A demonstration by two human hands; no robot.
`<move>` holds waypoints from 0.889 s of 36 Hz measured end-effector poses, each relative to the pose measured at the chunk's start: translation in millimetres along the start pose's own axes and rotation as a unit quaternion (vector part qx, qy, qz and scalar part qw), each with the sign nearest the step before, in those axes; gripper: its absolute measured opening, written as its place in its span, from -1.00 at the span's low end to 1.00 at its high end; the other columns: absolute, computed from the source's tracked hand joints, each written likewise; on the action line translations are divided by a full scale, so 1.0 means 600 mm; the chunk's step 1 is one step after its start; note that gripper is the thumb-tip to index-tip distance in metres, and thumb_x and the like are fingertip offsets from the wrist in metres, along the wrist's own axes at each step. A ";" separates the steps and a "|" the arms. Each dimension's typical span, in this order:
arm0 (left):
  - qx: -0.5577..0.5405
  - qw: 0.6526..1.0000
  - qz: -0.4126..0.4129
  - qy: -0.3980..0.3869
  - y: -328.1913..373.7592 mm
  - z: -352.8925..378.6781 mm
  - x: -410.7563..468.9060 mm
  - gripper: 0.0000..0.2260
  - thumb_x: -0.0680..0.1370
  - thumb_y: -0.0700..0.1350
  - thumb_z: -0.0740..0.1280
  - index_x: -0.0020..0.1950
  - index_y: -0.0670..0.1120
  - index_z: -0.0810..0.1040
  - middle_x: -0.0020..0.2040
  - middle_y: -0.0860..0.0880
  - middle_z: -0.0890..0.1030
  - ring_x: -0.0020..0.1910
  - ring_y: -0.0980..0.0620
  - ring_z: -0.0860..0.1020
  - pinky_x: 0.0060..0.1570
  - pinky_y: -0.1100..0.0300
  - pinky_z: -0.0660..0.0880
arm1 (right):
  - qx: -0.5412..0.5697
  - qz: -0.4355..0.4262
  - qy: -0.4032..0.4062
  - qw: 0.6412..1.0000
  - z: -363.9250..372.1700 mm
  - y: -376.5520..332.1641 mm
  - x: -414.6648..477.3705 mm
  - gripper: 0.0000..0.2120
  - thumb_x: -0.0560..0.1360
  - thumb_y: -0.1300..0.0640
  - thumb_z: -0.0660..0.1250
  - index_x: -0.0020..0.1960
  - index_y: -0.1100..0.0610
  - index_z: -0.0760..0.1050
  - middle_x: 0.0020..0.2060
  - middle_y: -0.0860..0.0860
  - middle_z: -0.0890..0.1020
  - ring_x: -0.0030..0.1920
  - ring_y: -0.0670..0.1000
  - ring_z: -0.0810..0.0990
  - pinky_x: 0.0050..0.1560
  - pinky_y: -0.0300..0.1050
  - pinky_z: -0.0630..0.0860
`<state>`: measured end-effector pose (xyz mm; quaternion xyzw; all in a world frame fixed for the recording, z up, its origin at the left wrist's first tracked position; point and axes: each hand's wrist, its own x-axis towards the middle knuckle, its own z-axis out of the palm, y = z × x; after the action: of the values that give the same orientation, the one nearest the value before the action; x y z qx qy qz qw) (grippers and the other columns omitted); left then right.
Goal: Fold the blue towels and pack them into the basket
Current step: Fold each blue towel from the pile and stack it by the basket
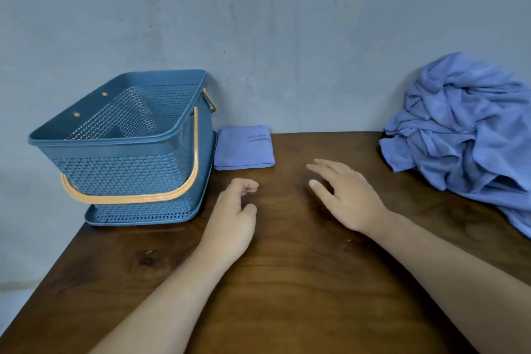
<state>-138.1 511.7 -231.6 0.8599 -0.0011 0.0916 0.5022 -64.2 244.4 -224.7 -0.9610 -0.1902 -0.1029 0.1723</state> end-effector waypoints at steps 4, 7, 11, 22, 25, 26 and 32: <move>0.101 0.992 0.050 -0.061 0.013 0.004 -0.012 -0.61 0.58 -0.24 0.28 0.21 0.26 0.50 0.20 0.27 0.51 0.22 0.22 0.45 0.20 0.31 0.35 | 0.005 0.024 0.009 1.000 -0.048 0.056 -0.098 -0.55 0.72 -0.25 0.10 0.58 -0.23 0.33 0.58 -0.24 0.34 0.59 -0.15 0.23 0.52 -0.01 0.23; 0.162 0.979 0.093 -0.087 0.014 0.009 -0.019 -0.68 0.61 -0.18 0.31 0.18 0.26 0.52 0.17 0.28 0.53 0.20 0.20 0.45 0.25 0.11 0.43 | -0.009 0.018 0.008 1.000 -0.075 0.096 -0.152 -0.54 0.71 -0.28 0.11 0.58 -0.25 0.33 0.57 -0.25 0.33 0.58 -0.16 0.25 0.55 0.04 0.28; 0.240 0.954 0.143 -0.106 0.010 0.024 -0.031 -0.77 0.66 -0.09 0.32 0.20 0.25 0.57 0.19 0.34 0.53 0.24 0.22 0.45 0.32 0.03 0.45 | -0.016 0.010 0.041 0.999 -0.107 0.147 -0.201 -0.57 0.69 -0.21 0.20 0.54 -0.22 0.39 0.52 -0.25 0.39 0.52 -0.17 0.32 0.52 0.03 0.34; 0.283 0.930 0.174 -0.156 0.165 0.204 0.019 -0.78 0.70 0.05 0.26 0.31 0.23 0.57 0.24 0.33 0.50 0.19 0.28 0.44 0.25 0.12 0.51 | 0.221 0.126 0.288 0.923 -0.165 0.231 -0.193 -0.66 0.64 0.16 0.32 0.40 0.01 0.52 0.32 -0.13 0.53 0.34 -0.16 0.48 0.33 -0.23 0.41; 0.274 0.925 0.213 -0.153 0.233 0.271 0.056 -0.76 0.70 0.07 0.24 0.35 0.18 0.56 0.26 0.28 0.52 0.21 0.24 0.46 0.25 0.07 0.52 | 0.236 0.131 0.319 0.908 -0.167 0.247 -0.193 -0.66 0.64 0.18 0.32 0.39 0.01 0.53 0.32 -0.12 0.53 0.37 -0.13 0.48 0.39 -0.12 0.45; 0.265 0.926 0.224 -0.152 0.255 0.294 0.071 -0.75 0.69 0.07 0.24 0.35 0.17 0.56 0.26 0.26 0.53 0.23 0.21 0.48 0.25 0.04 0.52 | 0.237 0.133 0.330 0.904 -0.170 0.252 -0.193 -0.66 0.64 0.19 0.32 0.39 0.02 0.53 0.32 -0.12 0.53 0.36 -0.11 0.49 0.38 -0.10 0.47; 0.220 0.926 0.274 -0.141 0.375 0.412 0.159 -0.78 0.69 0.06 0.28 0.32 0.13 0.56 0.23 0.13 0.59 0.21 0.11 0.55 0.23 -0.05 0.55 | 0.229 0.152 0.379 0.884 -0.183 0.283 -0.194 -0.63 0.63 0.27 0.25 0.38 0.00 0.51 0.30 -0.15 0.49 0.22 0.00 0.52 0.14 -0.06 0.54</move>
<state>-26.6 195.4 -140.5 0.9188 -0.2873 0.1017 0.2508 -116.1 17.6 -204.2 -0.7997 0.0200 -0.3853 0.4600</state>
